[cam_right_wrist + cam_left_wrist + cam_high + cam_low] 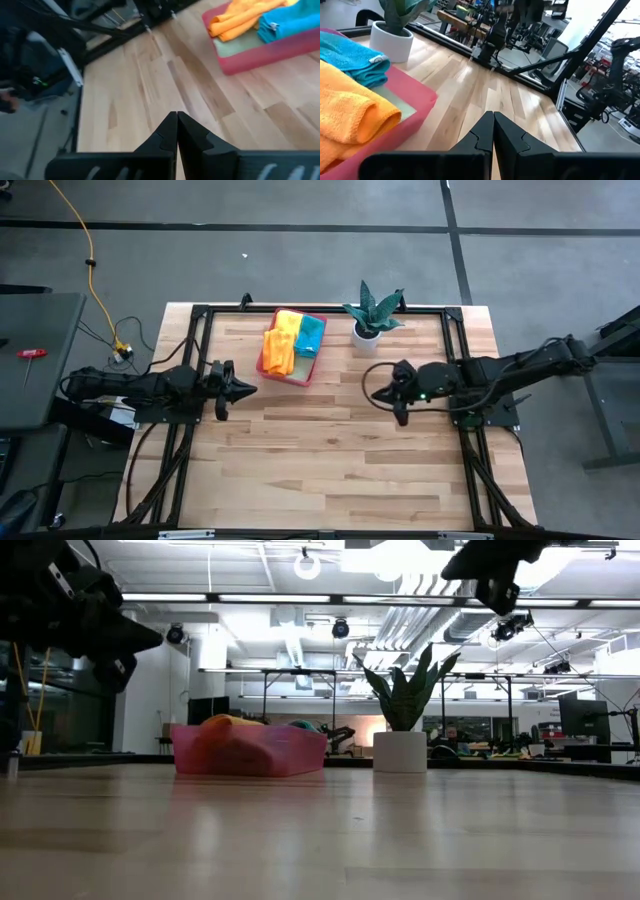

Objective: Fold microfiber towels
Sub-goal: Return to Home Position

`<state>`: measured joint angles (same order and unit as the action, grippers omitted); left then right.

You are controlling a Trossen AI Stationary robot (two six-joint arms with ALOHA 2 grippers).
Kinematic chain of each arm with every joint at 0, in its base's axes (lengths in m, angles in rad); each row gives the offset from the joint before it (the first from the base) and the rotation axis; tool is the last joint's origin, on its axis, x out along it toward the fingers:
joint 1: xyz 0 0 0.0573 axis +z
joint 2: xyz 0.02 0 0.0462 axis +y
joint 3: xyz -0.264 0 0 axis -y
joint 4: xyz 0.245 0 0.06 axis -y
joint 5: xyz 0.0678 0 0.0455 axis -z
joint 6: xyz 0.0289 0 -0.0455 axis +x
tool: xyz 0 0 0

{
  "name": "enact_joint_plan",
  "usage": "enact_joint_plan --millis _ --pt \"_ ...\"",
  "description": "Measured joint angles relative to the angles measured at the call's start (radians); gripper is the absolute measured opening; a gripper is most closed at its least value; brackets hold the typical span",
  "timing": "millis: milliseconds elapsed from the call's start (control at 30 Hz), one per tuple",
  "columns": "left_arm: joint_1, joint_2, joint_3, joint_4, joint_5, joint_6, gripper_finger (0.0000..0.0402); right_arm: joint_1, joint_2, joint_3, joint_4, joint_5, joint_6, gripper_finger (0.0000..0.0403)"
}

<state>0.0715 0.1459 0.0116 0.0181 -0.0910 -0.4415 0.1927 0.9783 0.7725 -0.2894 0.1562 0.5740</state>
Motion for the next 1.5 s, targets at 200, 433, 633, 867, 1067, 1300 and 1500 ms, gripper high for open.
enact_joint_plan --millis 200,433,633,867,1067,1300,1500 --pt "0.0 0.0 0.0 0.005 0.0 0.032 0.0 0.0 -0.24 -0.276 0.281 -0.014 0.042 0.0" --pt "0.0 0.0 0.0 0.004 0.0 0.044 0.0 -0.115 -0.547 -0.443 0.287 -0.068 -0.077 0.0" --pt "0.0 0.0 0.0 0.004 -0.001 0.044 0.0 -0.146 -0.785 -0.558 0.284 -0.116 -0.131 0.0" --pt "0.0 0.0 0.0 0.005 -0.002 0.044 0.0 -0.117 -0.977 -0.664 0.266 -0.137 -0.157 0.0" --pt "0.0 0.002 0.001 0.008 0.0 0.043 0.0001 -0.091 -0.976 -0.726 0.258 -0.161 -0.22 0.0" --pt "0.0 0.008 0.001 0.005 0.0 0.044 0.0001 -0.088 -0.958 -0.762 0.306 -0.141 -0.312 0.0" --pt "0.0 0.008 0.001 0.005 0.0 0.044 0.0001 -0.088 -0.938 -0.762 0.306 -0.139 -0.432 0.0"
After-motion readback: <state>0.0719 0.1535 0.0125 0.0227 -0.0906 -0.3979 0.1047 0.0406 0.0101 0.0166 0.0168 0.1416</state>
